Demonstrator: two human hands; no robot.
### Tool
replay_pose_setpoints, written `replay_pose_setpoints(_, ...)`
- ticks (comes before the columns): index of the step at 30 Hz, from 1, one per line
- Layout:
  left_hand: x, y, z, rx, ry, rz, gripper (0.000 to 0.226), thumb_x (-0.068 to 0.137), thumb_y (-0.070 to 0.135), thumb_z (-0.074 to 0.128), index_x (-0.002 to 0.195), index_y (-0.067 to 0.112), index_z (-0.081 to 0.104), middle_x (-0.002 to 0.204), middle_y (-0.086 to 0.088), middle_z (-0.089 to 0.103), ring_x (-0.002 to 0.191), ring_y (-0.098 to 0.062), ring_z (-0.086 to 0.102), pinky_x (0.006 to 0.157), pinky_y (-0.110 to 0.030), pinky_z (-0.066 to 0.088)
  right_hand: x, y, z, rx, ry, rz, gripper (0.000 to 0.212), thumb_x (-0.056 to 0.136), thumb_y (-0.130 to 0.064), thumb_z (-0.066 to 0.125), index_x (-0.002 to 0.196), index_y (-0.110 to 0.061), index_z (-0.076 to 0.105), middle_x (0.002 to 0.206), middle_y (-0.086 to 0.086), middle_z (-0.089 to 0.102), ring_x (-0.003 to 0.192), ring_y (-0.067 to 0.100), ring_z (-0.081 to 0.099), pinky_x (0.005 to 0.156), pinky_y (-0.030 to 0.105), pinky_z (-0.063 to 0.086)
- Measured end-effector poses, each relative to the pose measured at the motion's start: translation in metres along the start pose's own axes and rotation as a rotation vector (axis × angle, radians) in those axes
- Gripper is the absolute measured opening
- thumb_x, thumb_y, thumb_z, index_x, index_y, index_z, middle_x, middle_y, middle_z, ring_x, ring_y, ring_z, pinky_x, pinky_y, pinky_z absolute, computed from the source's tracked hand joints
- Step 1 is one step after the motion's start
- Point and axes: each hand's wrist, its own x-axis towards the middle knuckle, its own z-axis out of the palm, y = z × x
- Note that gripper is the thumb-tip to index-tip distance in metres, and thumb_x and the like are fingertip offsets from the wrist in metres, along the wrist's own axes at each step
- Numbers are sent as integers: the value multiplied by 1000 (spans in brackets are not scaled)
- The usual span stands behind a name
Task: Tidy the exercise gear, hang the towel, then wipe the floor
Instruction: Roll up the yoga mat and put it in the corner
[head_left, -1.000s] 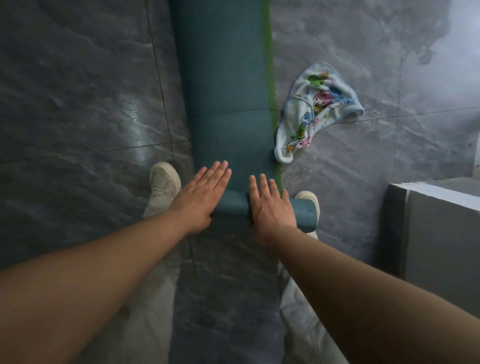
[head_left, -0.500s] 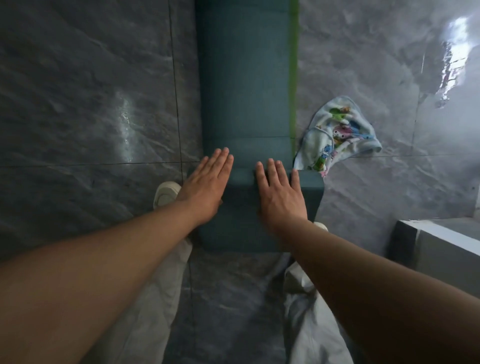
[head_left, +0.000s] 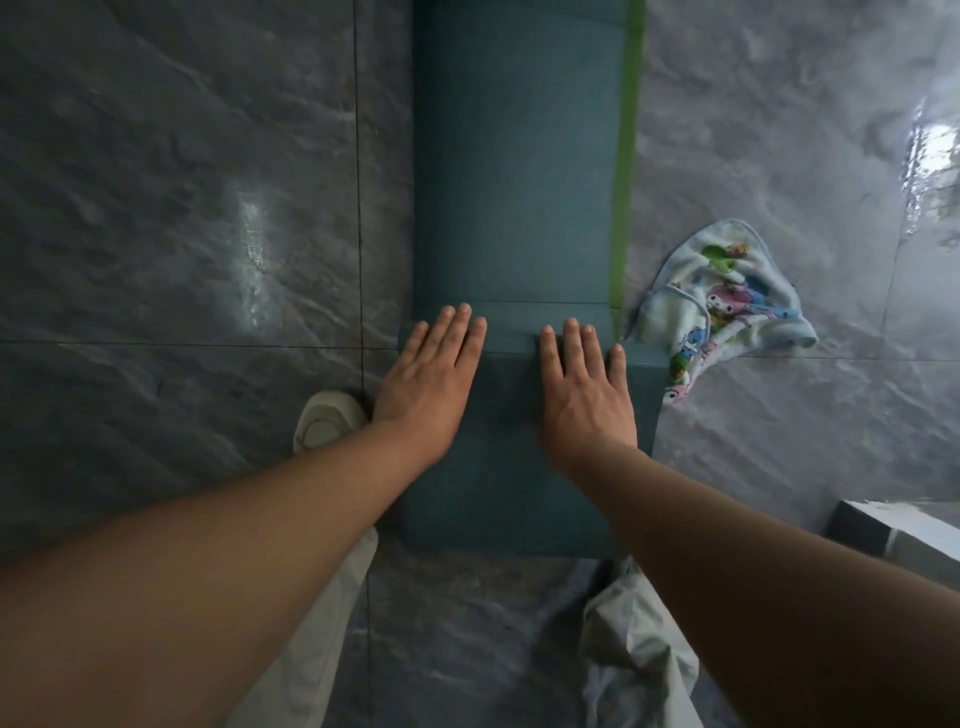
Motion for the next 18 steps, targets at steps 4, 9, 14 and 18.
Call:
replay_pose_setpoints(4,8,4,5,12,-2,-38,77,88,2,23,156,11,-12,164,-10,-16,152,-25,-13,123,-43,1,10,-2,11,-1,46,17,82,92,-21,43,156,-11,-7,164,19,-9,151,35,-9,121,55,0)
replay_pose_setpoints(9,11,3,16,17,-8,-82,76,88,9,20,155,16,-15,165,-8,-14,151,-29,-12,123,-47,2,12,-4,22,18,14,29,88,92,-27,46,156,-12,-12,163,19,-15,150,34,-15,121,55,-2)
replay_pose_setpoints(14,24,3,21,-12,-47,-97,79,93,7,31,154,15,-18,164,-9,-17,151,-28,-13,123,-49,2,25,-7,23,50,-35,54,91,92,-35,46,155,-12,-16,162,17,-18,150,34,-18,120,56,-4)
replay_pose_setpoints(18,40,0,32,-27,-72,-100,85,93,5,39,154,15,-19,164,-8,-20,151,-27,-15,122,-50,0,46,-2,29,108,-101,46,96,91,-42,49,155,-12,-17,162,16,-21,149,34,-21,121,54,-2)
